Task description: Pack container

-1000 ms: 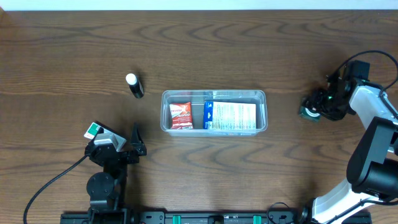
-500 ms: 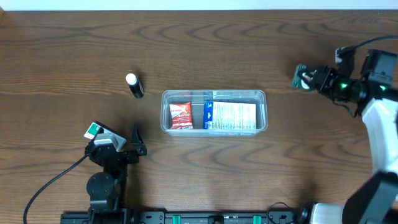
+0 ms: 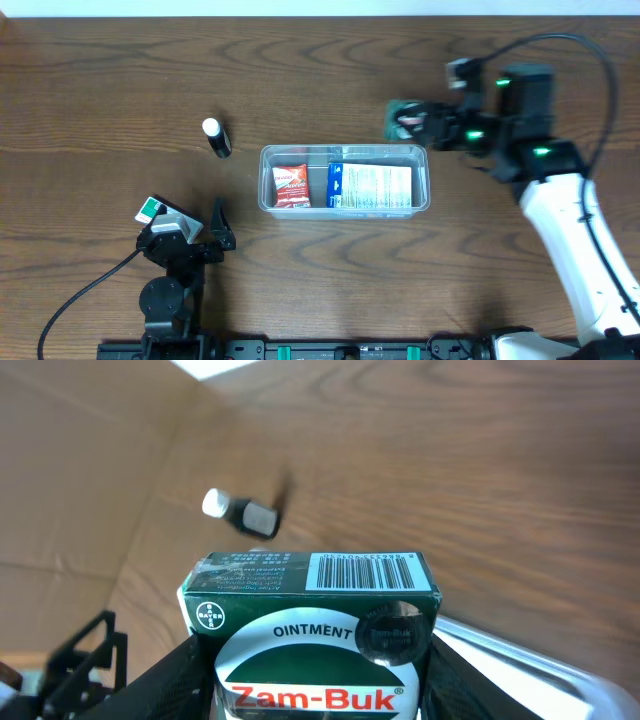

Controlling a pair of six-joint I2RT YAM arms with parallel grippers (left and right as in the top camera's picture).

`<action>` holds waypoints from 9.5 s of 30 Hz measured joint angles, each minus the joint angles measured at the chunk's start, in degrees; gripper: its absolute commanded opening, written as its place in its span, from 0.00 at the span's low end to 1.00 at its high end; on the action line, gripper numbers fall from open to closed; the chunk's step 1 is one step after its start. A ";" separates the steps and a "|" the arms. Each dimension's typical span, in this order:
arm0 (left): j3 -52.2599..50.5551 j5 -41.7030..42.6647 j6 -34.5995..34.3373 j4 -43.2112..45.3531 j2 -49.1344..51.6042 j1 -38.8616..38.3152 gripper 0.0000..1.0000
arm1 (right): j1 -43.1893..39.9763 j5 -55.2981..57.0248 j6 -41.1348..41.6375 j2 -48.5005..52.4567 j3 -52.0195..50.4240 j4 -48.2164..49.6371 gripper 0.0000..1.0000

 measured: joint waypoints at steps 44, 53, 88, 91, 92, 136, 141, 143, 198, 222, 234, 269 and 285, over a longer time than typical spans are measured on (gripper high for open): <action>0.00 0.00 0.00 0.00 0.00 0.00 0.98 | 37.46 36.52 14.78 21.79 0.00 14.80 0.59; 0.00 0.00 -0.02 0.00 0.00 0.00 0.98 | 38.77 36.87 14.73 24.28 0.02 17.42 0.62; 0.00 0.00 0.00 0.00 0.00 0.00 0.98 | 38.93 39.50 12.59 17.44 0.02 14.58 0.94; 0.00 0.00 0.00 0.00 0.00 0.00 0.98 | 38.18 42.69 12.20 10.34 0.02 11.45 0.97; 0.00 0.00 0.00 0.00 0.00 0.00 0.98 | 37.42 43.98 12.07 7.78 0.07 10.43 0.99; 52.96 1.64 -3.78 -53.09 34.42 0.00 0.98 | -11.69 53.22 12.44 -5.64 0.35 -11.08 0.99; 57.05 16.87 -4.17 -51.52 44.96 0.02 0.98 | -11.69 53.22 12.44 -5.64 0.35 -11.06 0.99; 57.05 22.93 -4.37 -51.08 48.24 0.02 0.98 | -11.69 53.22 12.44 -5.64 0.35 -11.06 0.99; 53.51 3.04 -39.47 -48.81 89.35 17.62 0.99 | -11.69 53.22 12.44 -5.64 0.35 -11.06 0.99; 52.59 2.05 -33.42 -46.07 94.31 17.62 0.86 | -11.69 53.22 12.44 -5.64 0.35 -11.04 0.99; 52.76 2.10 -33.22 -45.81 98.57 17.66 0.86 | -11.69 53.22 12.44 -5.64 0.35 -11.06 0.99; 70.05 15.91 -15.17 -55.17 98.64 17.66 0.39 | -11.69 53.22 12.44 -5.64 0.35 -11.04 0.99; 77.11 33.57 11.72 -49.83 76.48 -2.05 0.39 | -11.69 53.22 12.44 -5.64 0.35 -11.06 0.99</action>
